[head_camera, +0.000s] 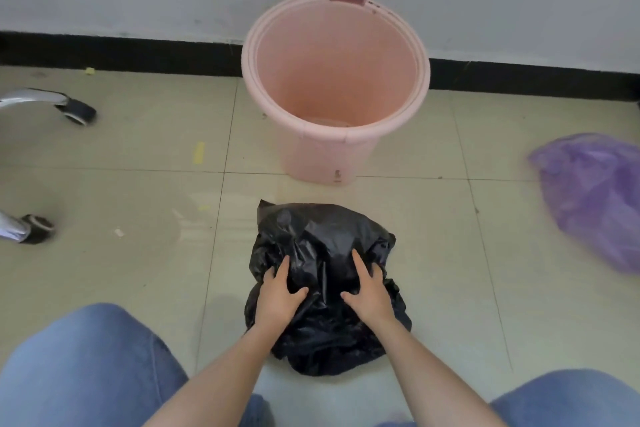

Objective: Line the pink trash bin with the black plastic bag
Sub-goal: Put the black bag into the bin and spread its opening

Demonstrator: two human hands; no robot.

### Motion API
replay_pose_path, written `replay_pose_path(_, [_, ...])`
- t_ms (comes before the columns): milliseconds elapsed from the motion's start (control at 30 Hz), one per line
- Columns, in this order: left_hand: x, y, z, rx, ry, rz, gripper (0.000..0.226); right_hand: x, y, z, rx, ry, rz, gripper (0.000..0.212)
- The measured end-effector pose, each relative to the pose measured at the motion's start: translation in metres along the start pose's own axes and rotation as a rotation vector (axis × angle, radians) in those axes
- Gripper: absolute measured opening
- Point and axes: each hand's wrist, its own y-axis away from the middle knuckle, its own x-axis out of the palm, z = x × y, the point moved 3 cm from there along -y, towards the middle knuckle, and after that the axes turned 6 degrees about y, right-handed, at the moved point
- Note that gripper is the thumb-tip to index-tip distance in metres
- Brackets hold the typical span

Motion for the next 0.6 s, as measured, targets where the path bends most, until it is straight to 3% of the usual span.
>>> replay_pose_path(167, [0.000,0.007,-0.013,0.073,0.014,-0.086,0.055,0.006,0.000,0.004,-0.033,-0.050,-0.087,0.074])
replay_pose_path(333, [-0.007,0.018,-0.031,0.146,0.042,-0.114,0.048,-0.008,0.003,0.002,-0.003,-0.102,-0.131,0.043])
replay_pose_path(400, [-0.010,0.022,-0.040,0.171,0.056,-0.102,0.046,-0.014,0.006,0.004,-0.041,-0.071,-0.152,0.045])
replay_pose_path(500, [-0.012,0.027,-0.052,0.207,0.091,-0.083,0.043,-0.017,0.007,0.009,-0.079,-0.007,-0.156,0.066])
replay_pose_path(600, [-0.015,0.032,-0.061,0.232,0.121,-0.062,0.041,-0.027,0.009,0.011,-0.044,0.100,-0.272,0.048])
